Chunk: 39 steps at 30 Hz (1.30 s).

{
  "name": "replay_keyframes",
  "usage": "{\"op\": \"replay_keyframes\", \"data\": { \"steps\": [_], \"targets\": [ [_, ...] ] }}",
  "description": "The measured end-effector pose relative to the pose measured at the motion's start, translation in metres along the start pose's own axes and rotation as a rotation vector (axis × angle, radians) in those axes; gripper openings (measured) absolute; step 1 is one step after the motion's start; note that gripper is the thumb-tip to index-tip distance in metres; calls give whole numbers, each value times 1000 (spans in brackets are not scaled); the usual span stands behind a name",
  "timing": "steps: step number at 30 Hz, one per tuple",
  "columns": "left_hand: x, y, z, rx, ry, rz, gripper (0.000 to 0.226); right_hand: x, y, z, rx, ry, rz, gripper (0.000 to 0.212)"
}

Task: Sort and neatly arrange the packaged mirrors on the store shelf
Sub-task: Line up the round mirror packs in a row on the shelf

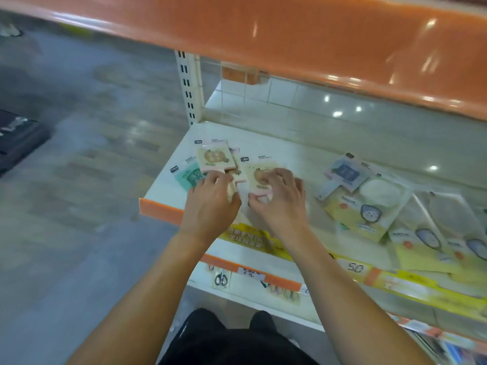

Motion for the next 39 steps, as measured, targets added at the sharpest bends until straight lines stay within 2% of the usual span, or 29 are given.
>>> {"op": "replay_keyframes", "data": {
  "steps": [10, 14, 17, 27, 39],
  "targets": [
    [-70, 25, 1, -30, 98, 45, 39, -62, -44, -17, -66, 81, 32, 45],
    [-87, 31, 9, -10, 156, 49, 49, -78, -55, -24, -90, 141, 27, 45],
    [-97, 34, 15, 19, 230, 45, 38, -88, -62, -28, -126, 205, 25, 44],
    [-100, 41, 31, 73, 421, 48, 36, -95, -82, -40, -168, 372, 34, 40],
    [-93, 40, 31, 73, 426, 65, 35, -80, -92, -38, -206, 423, 54, 36]
  ]
}}
Point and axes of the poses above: each hand's wrist, its own z-axis away from the middle knuckle, its own y-axis out of the back of the hand, x = y × z, the point moved 1 cm from there along -z, towards the middle knuckle, and after that the axes turned 10 degrees about -x, right-handed, at the moved point
